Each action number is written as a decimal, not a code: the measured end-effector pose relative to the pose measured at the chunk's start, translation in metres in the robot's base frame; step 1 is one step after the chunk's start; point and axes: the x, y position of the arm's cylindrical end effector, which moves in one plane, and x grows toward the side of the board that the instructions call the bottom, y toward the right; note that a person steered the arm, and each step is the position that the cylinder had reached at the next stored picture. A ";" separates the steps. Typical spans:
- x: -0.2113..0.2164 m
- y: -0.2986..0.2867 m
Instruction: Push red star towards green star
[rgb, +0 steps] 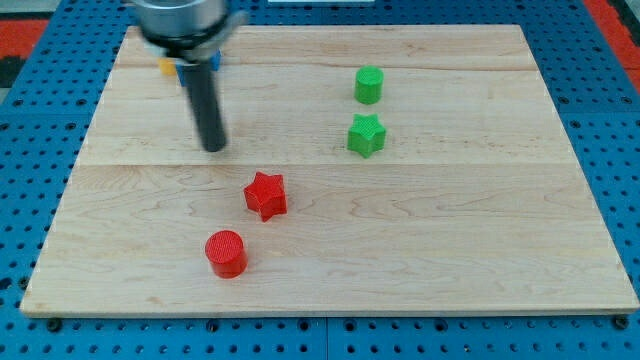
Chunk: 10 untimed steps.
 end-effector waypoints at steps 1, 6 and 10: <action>0.048 0.002; 0.091 0.138; 0.087 0.099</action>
